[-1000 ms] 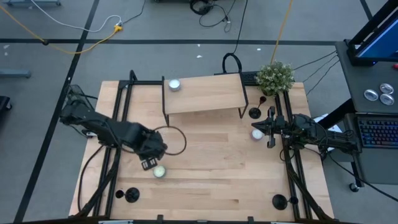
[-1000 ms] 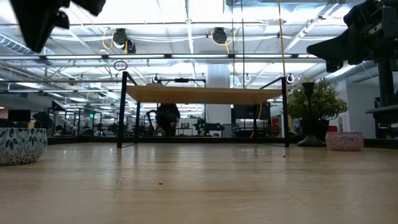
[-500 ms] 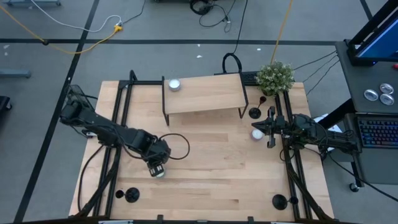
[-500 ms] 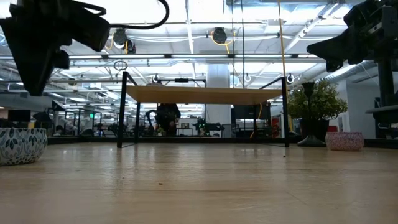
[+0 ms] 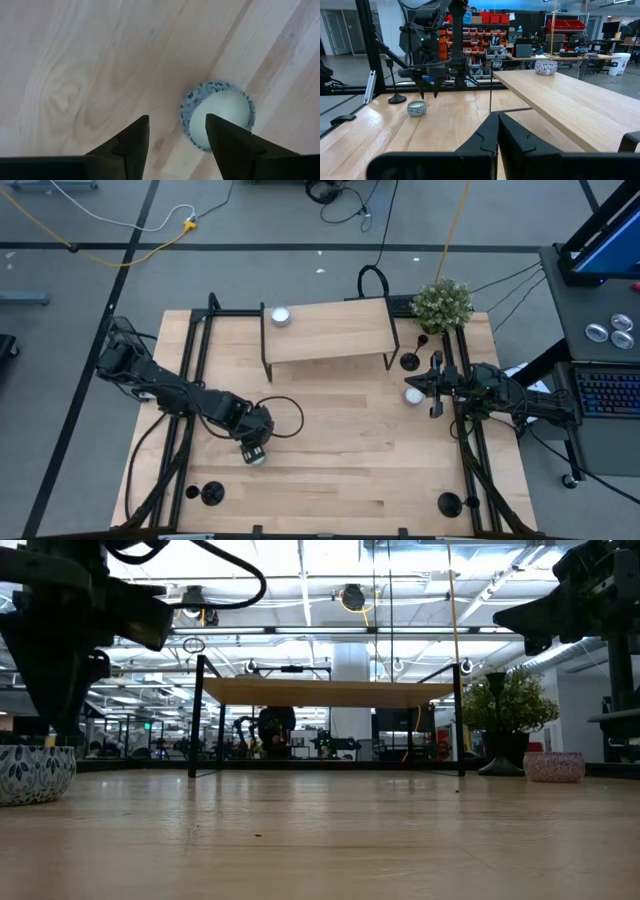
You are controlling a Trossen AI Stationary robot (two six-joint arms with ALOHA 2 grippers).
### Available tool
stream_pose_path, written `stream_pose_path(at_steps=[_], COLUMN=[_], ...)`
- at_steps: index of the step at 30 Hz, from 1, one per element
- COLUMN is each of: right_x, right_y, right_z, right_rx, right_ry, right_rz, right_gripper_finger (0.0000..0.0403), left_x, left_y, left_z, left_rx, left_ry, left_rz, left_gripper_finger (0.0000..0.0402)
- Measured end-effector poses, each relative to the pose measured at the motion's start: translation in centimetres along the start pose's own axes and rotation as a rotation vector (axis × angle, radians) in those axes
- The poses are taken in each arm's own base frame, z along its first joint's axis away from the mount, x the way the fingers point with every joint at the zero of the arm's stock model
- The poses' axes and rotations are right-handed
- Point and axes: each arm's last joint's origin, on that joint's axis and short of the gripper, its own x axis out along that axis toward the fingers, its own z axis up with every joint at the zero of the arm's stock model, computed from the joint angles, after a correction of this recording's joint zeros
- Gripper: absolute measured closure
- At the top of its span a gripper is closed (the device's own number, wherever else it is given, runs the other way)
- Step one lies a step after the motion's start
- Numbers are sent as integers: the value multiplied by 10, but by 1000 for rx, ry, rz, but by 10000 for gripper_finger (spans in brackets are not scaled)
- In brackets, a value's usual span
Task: Pick & Place candle stick holders
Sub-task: Put the green and white scented candle on the shelf
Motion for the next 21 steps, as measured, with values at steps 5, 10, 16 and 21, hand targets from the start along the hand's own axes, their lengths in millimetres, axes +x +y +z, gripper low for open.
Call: stream_pose_path(at_steps=[5,10,16,21], right_x=[0,0,0,0], right_y=[0,0,0,0], right_z=[0,0,0,0], right_rx=[0,0,0,0], right_ry=[0,0,0,0], right_rz=[0,0,0,0], right_gripper_finger=[403,403,403,403], left_x=[7,12,16,23], left_y=[1,1,4,5], left_z=[-4,-9,-12,-13], left_rx=[17,35,32,34], left_ry=[2,10,18,3], left_rz=[-4,-2,8,-13], left_gripper_finger=[210,212,213,221])
